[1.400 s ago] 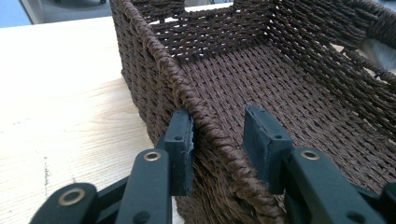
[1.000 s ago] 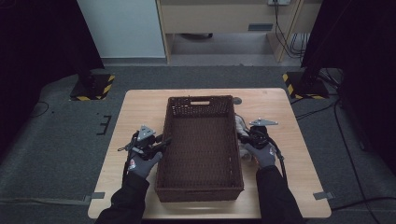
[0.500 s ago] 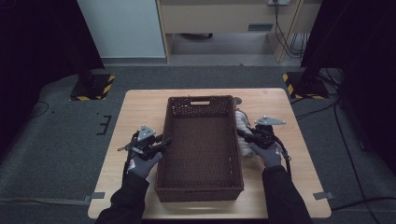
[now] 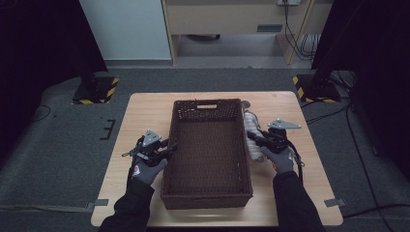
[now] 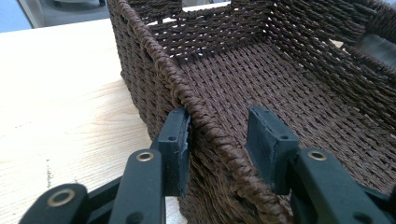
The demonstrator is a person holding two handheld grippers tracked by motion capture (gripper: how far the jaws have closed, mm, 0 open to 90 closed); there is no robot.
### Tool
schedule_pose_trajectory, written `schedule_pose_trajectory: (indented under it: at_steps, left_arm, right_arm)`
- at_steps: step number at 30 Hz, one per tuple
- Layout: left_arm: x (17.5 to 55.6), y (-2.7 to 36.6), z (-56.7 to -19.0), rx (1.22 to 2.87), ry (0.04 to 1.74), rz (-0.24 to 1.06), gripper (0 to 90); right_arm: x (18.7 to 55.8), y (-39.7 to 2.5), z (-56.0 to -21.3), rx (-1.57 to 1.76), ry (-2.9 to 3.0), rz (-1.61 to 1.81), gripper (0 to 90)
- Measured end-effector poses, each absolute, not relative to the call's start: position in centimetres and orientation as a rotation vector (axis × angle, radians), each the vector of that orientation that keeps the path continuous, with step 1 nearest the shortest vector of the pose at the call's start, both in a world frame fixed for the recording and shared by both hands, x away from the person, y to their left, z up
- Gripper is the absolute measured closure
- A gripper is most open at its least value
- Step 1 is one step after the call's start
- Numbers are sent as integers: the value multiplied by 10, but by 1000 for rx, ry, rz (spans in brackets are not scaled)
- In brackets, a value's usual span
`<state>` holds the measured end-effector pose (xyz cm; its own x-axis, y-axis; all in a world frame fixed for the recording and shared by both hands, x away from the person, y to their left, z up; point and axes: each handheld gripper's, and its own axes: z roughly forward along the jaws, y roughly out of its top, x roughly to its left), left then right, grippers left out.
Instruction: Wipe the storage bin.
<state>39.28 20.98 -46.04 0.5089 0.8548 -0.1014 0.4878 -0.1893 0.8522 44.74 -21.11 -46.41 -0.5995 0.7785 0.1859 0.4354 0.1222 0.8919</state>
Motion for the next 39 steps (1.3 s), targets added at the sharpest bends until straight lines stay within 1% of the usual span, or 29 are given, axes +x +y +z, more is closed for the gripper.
schedule_pose_trajectory:
  at_steps: [2,4,6,11,13,16,18,20,23,26,29,32,35,36,37,39]
  left_arm:
    - [393,210,-461,1835,1127,505,575]
    - [394,211,-461,1823,1147,485,543]
    - [395,212,-462,1818,1148,473,540]
    - [394,210,-460,1842,1135,494,567]
    - [395,209,-460,1844,1142,494,575]
    - [394,207,-459,1840,1152,514,610]
    - [392,204,-457,1860,1146,566,650]
    - [392,202,-456,1852,1174,572,667]
    - [393,201,-456,1844,1191,579,681]
    - [395,199,-456,1836,1203,585,681]
    - [399,198,-456,1836,1203,585,681]
    - [402,199,-457,1836,1196,578,680]
    - [405,198,-456,1846,1190,580,680]
    - [405,198,-456,1846,1190,580,680]
    - [409,198,-456,1848,1185,581,680]
    - [411,199,-457,1832,1188,565,679]
  right_arm:
    - [445,-212,-459,1165,2074,1494,674]
    - [444,-209,-464,1159,2098,1467,673]
    - [446,-207,-472,1163,2148,1408,674]
    - [451,-196,-503,1205,2302,1235,673]
    - [451,-193,-508,1202,2309,1222,672]
    - [451,-198,-501,1217,2292,1231,672]
    - [447,-206,-489,1218,2230,1290,672]
    - [443,-213,-476,1203,2176,1344,672]
    - [432,-220,-453,1149,2107,1423,673]
    - [422,-218,-446,1098,2142,1398,673]
    - [418,-213,-452,1081,2189,1368,674]
    - [419,-210,-465,1091,2215,1351,675]
    - [425,-208,-484,1135,2282,1280,676]
    - [425,-208,-484,1135,2282,1280,676]
    - [429,-205,-497,1169,2318,1235,676]
    - [432,-203,-507,1205,2344,1204,676]
